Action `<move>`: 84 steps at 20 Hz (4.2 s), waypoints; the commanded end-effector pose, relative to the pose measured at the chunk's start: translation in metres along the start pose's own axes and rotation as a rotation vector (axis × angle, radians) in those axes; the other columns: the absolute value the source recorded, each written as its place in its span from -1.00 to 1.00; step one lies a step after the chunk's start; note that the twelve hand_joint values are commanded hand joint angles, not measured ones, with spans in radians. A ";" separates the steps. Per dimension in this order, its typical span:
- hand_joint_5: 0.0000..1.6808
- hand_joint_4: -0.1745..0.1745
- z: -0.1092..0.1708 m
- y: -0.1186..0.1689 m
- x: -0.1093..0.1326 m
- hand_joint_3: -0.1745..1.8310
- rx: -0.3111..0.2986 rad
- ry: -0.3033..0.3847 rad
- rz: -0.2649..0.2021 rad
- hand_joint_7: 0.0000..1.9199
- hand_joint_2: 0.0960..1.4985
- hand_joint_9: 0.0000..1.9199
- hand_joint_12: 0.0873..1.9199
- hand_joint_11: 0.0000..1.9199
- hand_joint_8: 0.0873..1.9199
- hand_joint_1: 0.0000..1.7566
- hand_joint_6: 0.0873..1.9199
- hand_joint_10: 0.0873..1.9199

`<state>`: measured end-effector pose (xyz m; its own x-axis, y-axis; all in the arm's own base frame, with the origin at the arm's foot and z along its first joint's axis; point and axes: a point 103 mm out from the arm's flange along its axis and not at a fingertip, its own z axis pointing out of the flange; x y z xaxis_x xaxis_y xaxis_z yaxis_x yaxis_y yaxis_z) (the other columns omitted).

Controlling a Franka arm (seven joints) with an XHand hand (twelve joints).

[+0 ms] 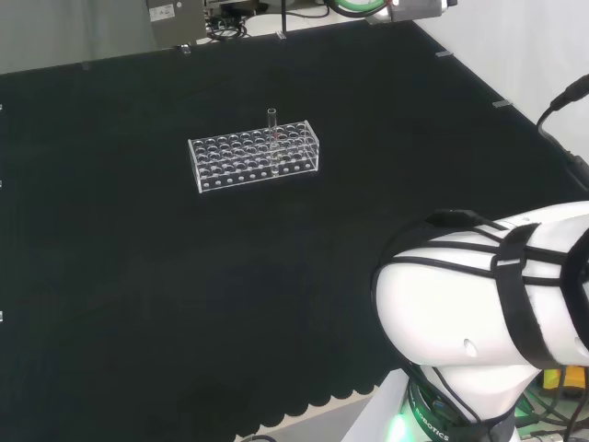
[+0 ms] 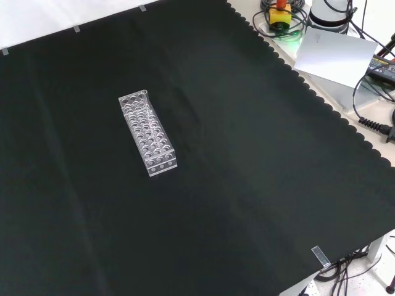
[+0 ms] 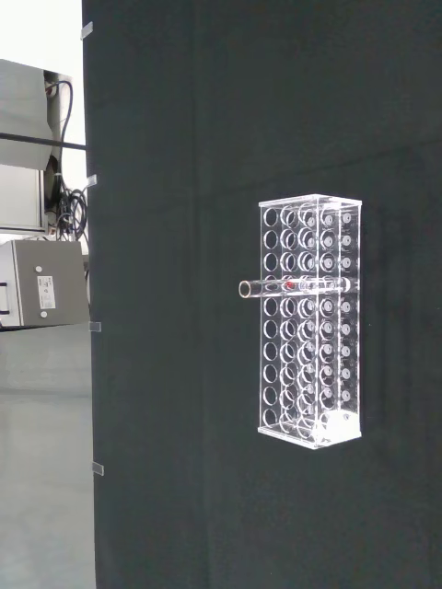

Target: Pick up the test tube.

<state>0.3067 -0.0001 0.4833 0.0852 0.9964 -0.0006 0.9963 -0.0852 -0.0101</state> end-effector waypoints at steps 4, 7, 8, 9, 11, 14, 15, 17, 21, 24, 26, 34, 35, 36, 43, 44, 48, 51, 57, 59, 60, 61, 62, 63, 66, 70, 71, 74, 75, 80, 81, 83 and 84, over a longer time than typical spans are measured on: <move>-1.00 -0.09 0.002 -0.001 0.008 -0.49 -0.014 0.002 0.018 -1.00 0.19 -1.00 0.13 -1.00 -0.52 -0.64 -1.00 -0.57; -1.00 -0.09 0.000 0.003 0.011 -0.51 -0.021 0.005 0.016 -1.00 0.21 -1.00 0.13 -1.00 -0.52 -0.64 -1.00 -0.57; -1.00 -0.09 0.000 0.005 0.012 -0.52 -0.019 0.002 0.011 -1.00 0.21 -1.00 0.13 -1.00 -0.52 -0.64 -1.00 -0.56; -1.00 -0.09 0.000 0.008 0.016 -0.53 -0.015 -0.003 0.004 -1.00 0.22 -1.00 0.13 -1.00 -0.51 -0.63 -1.00 -0.56; -1.00 -0.09 0.000 0.016 0.020 -0.54 0.000 -0.016 -0.017 -1.00 0.22 -1.00 0.14 -1.00 -0.51 -0.63 -1.00 -0.54; -1.00 -0.09 0.001 0.031 0.024 -0.56 0.028 -0.024 -0.036 -1.00 0.23 -1.00 0.15 -1.00 -0.49 -0.63 -1.00 -0.52; -1.00 -0.09 0.001 0.038 0.018 -0.56 0.037 -0.023 -0.040 -1.00 0.23 -1.00 0.16 -1.00 -0.49 -0.63 -1.00 -0.50; -1.00 -0.10 0.006 0.048 0.021 -0.57 0.058 -0.036 -0.054 -1.00 0.24 -1.00 0.18 -1.00 -0.47 -0.63 -1.00 -0.48; -1.00 -0.11 0.012 0.071 -0.001 -0.59 0.112 -0.048 -0.052 -1.00 0.25 -1.00 0.22 -1.00 -0.42 -0.62 -1.00 -0.44; -1.00 -0.12 0.025 0.089 0.008 -0.61 0.153 -0.066 -0.047 -1.00 0.26 -1.00 0.26 -1.00 -0.33 -0.61 -1.00 -0.40; -0.99 -0.13 0.035 0.101 0.013 -0.62 0.186 -0.065 -0.040 -0.99 0.27 -1.00 0.28 -1.00 -0.28 -0.61 -1.00 -0.37; -0.94 -0.18 0.076 0.143 0.012 -0.64 0.301 -0.090 0.002 -0.93 0.28 -1.00 0.38 -1.00 -0.19 -0.59 -1.00 -0.23; -0.93 -0.19 0.080 0.147 0.005 -0.64 0.316 -0.085 0.000 -0.92 0.28 -1.00 0.39 -1.00 -0.18 -0.59 -1.00 -0.21; -0.93 -0.19 0.084 0.152 0.001 -0.65 0.328 -0.075 -0.004 -0.91 0.28 -1.00 0.40 -1.00 -0.18 -0.59 -1.00 -0.20; -0.87 -0.25 0.113 0.179 -0.027 -0.65 0.401 -0.036 0.004 -0.87 0.28 -1.00 0.44 -1.00 -0.16 -0.57 -1.00 -0.13; -0.87 -0.26 0.119 0.182 -0.027 -0.65 0.407 -0.038 0.007 -0.87 0.28 -1.00 0.44 -1.00 -0.16 -0.57 -1.00 -0.13; -0.86 -0.27 0.143 0.191 -0.026 -0.65 0.433 -0.035 0.008 -0.86 0.28 -1.00 0.45 -1.00 -0.16 -0.56 -1.00 -0.10; -0.85 -0.29 0.158 0.197 -0.030 -0.65 0.462 -0.023 0.004 -0.85 0.29 -1.00 0.45 -1.00 -0.15 -0.56 -1.00 -0.09; -0.83 -0.32 0.187 0.211 -0.027 -0.65 0.511 -0.022 -0.008 -0.83 0.29 -0.99 0.46 -1.00 -0.15 -0.55 -1.00 -0.07; -0.82 -0.33 0.194 0.214 -0.021 -0.65 0.524 -0.041 0.010 -0.83 0.29 -0.99 0.47 -1.00 -0.14 -0.55 -1.00 -0.06; -0.81 -0.34 0.197 0.215 -0.021 -0.65 0.526 -0.041 0.013 -0.82 0.29 -0.98 0.47 -1.00 -0.14 -0.54 -1.00 -0.06; -0.80 -0.36 0.201 0.216 -0.019 -0.66 0.529 -0.040 0.009 -0.81 0.28 -0.97 0.47 -1.00 -0.14 -0.52 -1.00 -0.06; -0.79 -0.37 0.204 0.217 -0.016 -0.66 0.532 -0.034 0.007 -0.80 0.28 -0.96 0.48 -1.00 -0.13 -0.51 -1.00 -0.05; -0.78 -0.38 0.206 0.217 -0.018 -0.66 0.529 -0.005 0.005 -0.79 0.28 -0.95 0.49 -1.00 -0.13 -0.49 -1.00 -0.05; -0.74 -0.43 0.213 0.216 -0.018 -0.66 0.555 -0.019 -0.022 -0.75 0.26 -0.92 0.51 -1.00 -0.11 -0.41 -1.00 -0.04; -0.69 -0.50 0.223 0.213 -0.010 -0.67 0.566 -0.023 -0.023 -0.71 0.22 -0.88 0.54 -1.00 -0.11 -0.27 -1.00 -0.04; -0.68 -0.51 0.225 0.212 -0.007 -0.67 0.568 -0.021 -0.028 -0.70 0.21 -0.87 0.55 -1.00 -0.10 -0.23 -1.00 -0.04; -0.65 -0.54 0.230 0.210 0.003 -0.67 0.576 -0.038 -0.050 -0.67 0.17 -0.84 0.57 -1.00 -0.10 -0.13 -1.00 -0.05; -0.64 -0.56 0.231 0.210 0.007 -0.66 0.584 -0.044 -0.054 -0.66 0.16 -0.82 0.58 -1.00 -0.11 -0.10 -1.00 -0.06; -0.58 -0.60 0.238 0.209 0.024 -0.47 0.607 -0.057 -0.092 -0.60 0.02 -0.78 0.60 -1.00 -0.12 -0.05 -1.00 -0.08; -0.57 -0.62 0.241 0.210 0.027 -0.44 0.611 -0.060 -0.096 -0.58 -0.01 -0.76 0.61 -1.00 -0.12 -0.04 -1.00 -0.08; -0.54 -0.65 0.245 0.211 0.029 -0.40 0.619 -0.070 -0.100 -0.53 -0.04 -0.74 0.61 -1.00 -0.11 -0.04 -1.00 -0.08; -0.52 -0.66 0.247 0.212 0.027 -0.38 0.622 -0.072 -0.099 -0.50 -0.05 -0.72 0.62 -1.00 -0.11 -0.03 -1.00 -0.09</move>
<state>0.5154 0.0034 0.2412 -0.0125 0.9996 -0.0252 0.8152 -0.0044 -0.5792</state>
